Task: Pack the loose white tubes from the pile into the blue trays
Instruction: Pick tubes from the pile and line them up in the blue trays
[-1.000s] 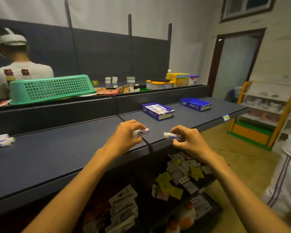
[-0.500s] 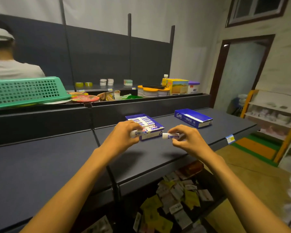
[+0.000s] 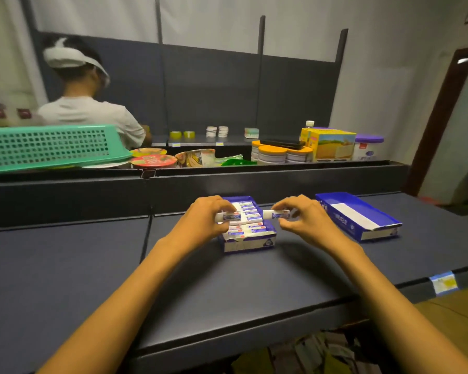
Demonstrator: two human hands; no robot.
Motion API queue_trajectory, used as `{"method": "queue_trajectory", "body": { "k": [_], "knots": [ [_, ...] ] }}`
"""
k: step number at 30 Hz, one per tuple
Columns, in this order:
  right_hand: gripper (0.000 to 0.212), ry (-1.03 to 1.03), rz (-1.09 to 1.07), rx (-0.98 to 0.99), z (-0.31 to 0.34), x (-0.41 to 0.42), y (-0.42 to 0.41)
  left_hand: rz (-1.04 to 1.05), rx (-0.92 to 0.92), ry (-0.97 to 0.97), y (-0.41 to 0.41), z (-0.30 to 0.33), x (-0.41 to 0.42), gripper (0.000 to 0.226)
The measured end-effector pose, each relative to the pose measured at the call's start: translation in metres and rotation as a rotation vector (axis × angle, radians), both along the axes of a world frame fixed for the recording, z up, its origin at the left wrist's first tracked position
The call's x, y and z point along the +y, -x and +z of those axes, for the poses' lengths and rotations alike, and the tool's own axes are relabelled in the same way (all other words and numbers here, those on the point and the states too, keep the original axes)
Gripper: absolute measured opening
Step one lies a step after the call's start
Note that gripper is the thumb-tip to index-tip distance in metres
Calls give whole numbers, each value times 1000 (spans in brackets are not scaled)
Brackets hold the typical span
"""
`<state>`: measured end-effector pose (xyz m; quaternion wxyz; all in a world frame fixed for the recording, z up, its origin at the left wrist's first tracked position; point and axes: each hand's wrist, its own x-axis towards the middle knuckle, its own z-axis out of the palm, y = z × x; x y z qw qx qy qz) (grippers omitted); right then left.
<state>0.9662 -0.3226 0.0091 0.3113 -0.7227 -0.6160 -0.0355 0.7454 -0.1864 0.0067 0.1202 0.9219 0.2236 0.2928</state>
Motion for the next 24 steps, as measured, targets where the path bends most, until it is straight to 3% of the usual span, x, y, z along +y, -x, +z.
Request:
{"method": "queue_trajectory", "body": {
  "k": [12,24],
  "knots": [
    [35,129,318,-7,-3,63,-33,282,126,104,-27,0,-11,36],
    [33,93,381,58,-8,76,-48,301,447,4,-53,6,-4,34]
  ]
}}
